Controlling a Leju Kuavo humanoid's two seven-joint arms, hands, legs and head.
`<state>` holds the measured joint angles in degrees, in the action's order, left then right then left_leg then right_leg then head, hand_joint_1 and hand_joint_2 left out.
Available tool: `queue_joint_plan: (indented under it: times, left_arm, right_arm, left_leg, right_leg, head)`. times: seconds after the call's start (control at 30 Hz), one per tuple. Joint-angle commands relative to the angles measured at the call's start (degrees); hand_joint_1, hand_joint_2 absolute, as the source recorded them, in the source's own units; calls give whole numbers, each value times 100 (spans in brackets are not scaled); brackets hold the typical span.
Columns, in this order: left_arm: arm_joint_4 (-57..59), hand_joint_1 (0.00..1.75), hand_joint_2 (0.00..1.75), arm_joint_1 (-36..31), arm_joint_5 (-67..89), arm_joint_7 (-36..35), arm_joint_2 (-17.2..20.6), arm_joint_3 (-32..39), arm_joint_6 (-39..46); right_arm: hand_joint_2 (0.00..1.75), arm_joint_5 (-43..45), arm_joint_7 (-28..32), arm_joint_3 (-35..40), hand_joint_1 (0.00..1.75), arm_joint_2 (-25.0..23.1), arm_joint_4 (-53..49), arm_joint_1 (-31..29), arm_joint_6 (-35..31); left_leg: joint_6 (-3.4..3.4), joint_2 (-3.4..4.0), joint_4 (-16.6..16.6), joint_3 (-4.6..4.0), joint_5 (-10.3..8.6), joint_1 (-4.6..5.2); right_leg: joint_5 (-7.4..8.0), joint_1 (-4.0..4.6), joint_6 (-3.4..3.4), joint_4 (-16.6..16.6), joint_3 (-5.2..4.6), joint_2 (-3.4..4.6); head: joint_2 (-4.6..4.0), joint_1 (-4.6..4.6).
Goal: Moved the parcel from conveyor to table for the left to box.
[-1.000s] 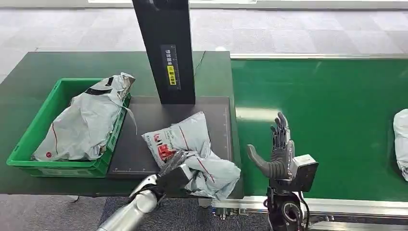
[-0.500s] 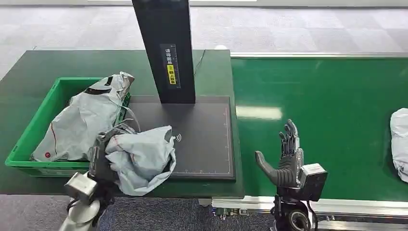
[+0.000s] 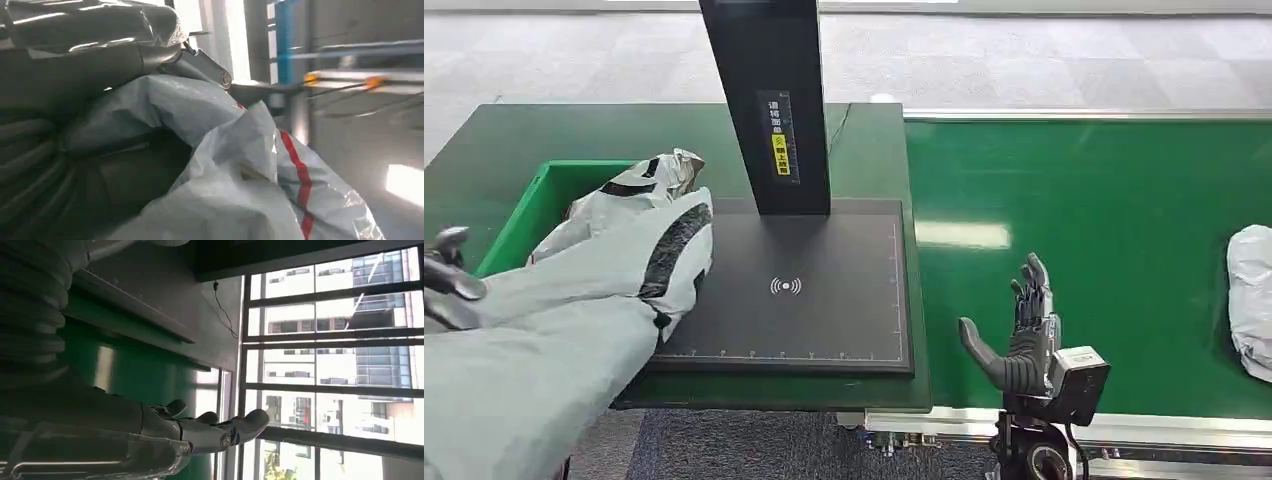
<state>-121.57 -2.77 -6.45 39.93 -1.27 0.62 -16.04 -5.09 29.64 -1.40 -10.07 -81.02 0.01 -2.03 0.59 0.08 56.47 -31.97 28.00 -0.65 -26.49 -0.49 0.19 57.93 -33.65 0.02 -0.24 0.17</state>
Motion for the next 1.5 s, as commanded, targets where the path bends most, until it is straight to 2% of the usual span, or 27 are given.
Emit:
queue_joint_plan:
  times: [0.03,0.17,0.3,0.47,0.5,0.57,0.63,0.7,1.03,1.27,1.3,1.33,1.5]
  left_arm:
    - [322,175,175,-1482,-616,-562,272,1171,275]
    - [944,175,175,-2124,-711,-1129,509,1464,588]
    - [2207,175,175,-2632,891,-1461,841,1463,1759]
    - [3747,175,175,-2826,1721,-1834,1253,1334,2144]
    - [4214,175,175,-2831,1947,-1952,1241,1345,2161]
    - [4448,175,175,-2848,1992,-1732,1199,1379,2201]
    - [4917,175,175,-2896,2531,-2244,1247,1266,2081]
    - [5287,175,175,-2959,2786,-2417,1229,1149,1868]
    - [5993,175,175,-2994,3696,-2837,1093,595,1676]
    - [6400,175,175,-3131,4041,-2878,1094,402,1710]
    - [6256,9,175,-3104,4001,-2833,1071,423,1734]
    - [6036,0,175,-3036,3952,-2782,1032,438,1766]
    - [4777,0,175,-2525,4001,-2735,887,301,2039]
  right_arm:
    - [175,-13,9,-184,0,-85,165,-108,0]
    - [175,-19,-27,-169,0,-116,181,-187,69]
    - [175,-77,-65,-93,0,-101,91,-252,113]
    - [175,-125,-127,-98,0,-115,-13,-195,108]
    - [175,-151,-128,-102,0,-133,-86,-87,97]
    - [175,-156,-133,-88,0,-129,-119,-35,93]
    - [175,-176,-117,-136,0,-155,-217,27,80]
    - [175,-186,-131,-168,0,-144,-322,45,82]
    - [175,-239,-196,-200,0,-220,-300,0,123]
    - [175,-246,-192,-148,0,-201,-109,-124,124]
    - [175,-245,-190,-142,0,-191,-75,-140,122]
    - [175,-245,-191,-130,0,-185,-60,-131,124]
    - [175,-273,-193,-93,0,-189,-115,-12,115]
  left_leg:
    - [0,-13,-1,0,-4,-5]
    - [4,-15,1,-3,-9,-6]
    - [4,-11,-2,4,-9,-4]
    - [4,-17,-7,11,-14,-2]
    - [4,-22,-18,17,-21,-2]
    - [4,-15,-10,18,-11,2]
    - [4,-17,-12,17,-12,1]
    - [3,-19,-11,14,-12,-1]
    - [2,-18,-8,5,-12,-2]
    - [3,-10,-3,-1,-10,-4]
    - [2,-14,-6,4,-12,-6]
    - [1,-11,-6,2,-11,-4]
    - [2,-2,-1,-4,-7,-5]
  right_leg:
    - [0,6,-4,-2,5,-14]
    - [5,7,-7,1,0,-14]
    - [4,5,-6,1,6,-9]
    - [4,3,-7,-1,12,-16]
    - [9,4,-9,-11,19,-21]
    - [0,-1,-6,-1,17,-14]
    - [2,1,-6,-4,15,-16]
    - [1,2,-6,-5,12,-20]
    - [3,4,-5,-6,4,-18]
    - [4,5,-5,-3,-3,-9]
    - [6,8,-5,-9,6,-13]
    - [6,6,-4,-6,2,-10]
    - [4,7,-4,-3,-5,-1]
  head:
    - [0,0]
    - [0,0]
    - [0,0]
    - [0,0]
    - [0,-2]
    - [0,0]
    - [0,-2]
    - [0,2]
    - [0,0]
    - [0,0]
    - [0,-2]
    - [0,-2]
    - [0,0]
